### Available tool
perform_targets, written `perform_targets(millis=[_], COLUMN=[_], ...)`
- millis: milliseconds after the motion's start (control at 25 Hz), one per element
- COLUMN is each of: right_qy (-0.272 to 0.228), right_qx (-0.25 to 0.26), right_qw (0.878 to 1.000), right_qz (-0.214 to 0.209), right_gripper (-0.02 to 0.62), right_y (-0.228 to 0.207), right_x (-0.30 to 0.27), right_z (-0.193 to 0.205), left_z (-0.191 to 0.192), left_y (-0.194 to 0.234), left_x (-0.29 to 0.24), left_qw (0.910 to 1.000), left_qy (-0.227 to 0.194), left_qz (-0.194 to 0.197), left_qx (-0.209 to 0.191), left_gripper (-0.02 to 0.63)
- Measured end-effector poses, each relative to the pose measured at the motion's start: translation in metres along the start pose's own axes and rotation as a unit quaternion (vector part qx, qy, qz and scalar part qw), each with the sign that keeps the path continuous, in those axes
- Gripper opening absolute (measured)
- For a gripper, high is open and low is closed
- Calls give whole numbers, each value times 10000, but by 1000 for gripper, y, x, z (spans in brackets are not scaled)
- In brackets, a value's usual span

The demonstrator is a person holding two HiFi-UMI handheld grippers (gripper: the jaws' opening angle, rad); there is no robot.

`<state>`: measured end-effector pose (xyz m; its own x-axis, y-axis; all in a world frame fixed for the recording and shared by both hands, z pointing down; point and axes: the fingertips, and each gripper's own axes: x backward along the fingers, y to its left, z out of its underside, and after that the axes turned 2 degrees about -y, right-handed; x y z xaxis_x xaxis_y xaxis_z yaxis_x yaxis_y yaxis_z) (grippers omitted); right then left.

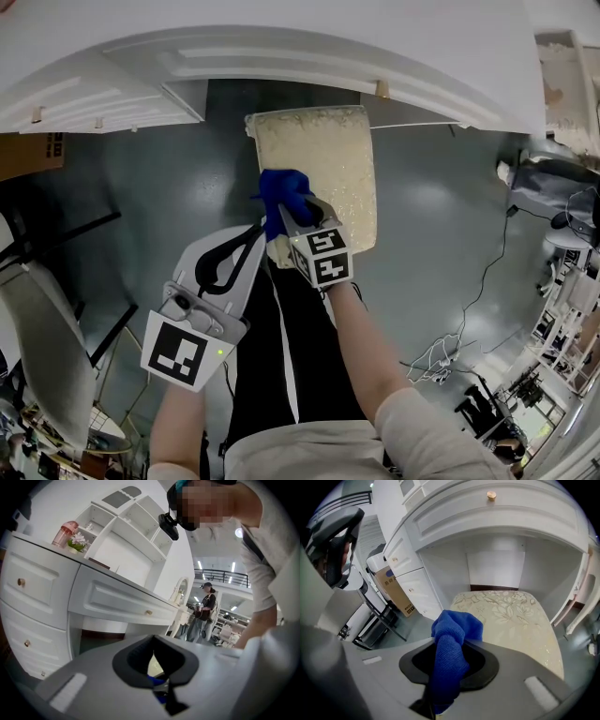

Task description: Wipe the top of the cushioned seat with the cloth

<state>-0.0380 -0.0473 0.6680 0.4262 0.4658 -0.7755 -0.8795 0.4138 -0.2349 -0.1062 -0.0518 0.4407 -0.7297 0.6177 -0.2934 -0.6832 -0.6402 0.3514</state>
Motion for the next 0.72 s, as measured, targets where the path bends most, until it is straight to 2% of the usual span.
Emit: perform_targets(millis=[360,720], right_qy=[40,126], right_qx=[147,221], right_qw=[9999,9997], right_qz=[-73,-10], right_gripper=[104,104], right_y=[-9,-62], right_x=[6,33], right_z=[4,22], left_z=[12,16], left_y=[-19,-54], left_x=[-11,-37], left_qw=[9999,9999], left_qy=[51,41], left_qz=[70,-28], left_qx=[-56,-97], left_gripper=[0,0])
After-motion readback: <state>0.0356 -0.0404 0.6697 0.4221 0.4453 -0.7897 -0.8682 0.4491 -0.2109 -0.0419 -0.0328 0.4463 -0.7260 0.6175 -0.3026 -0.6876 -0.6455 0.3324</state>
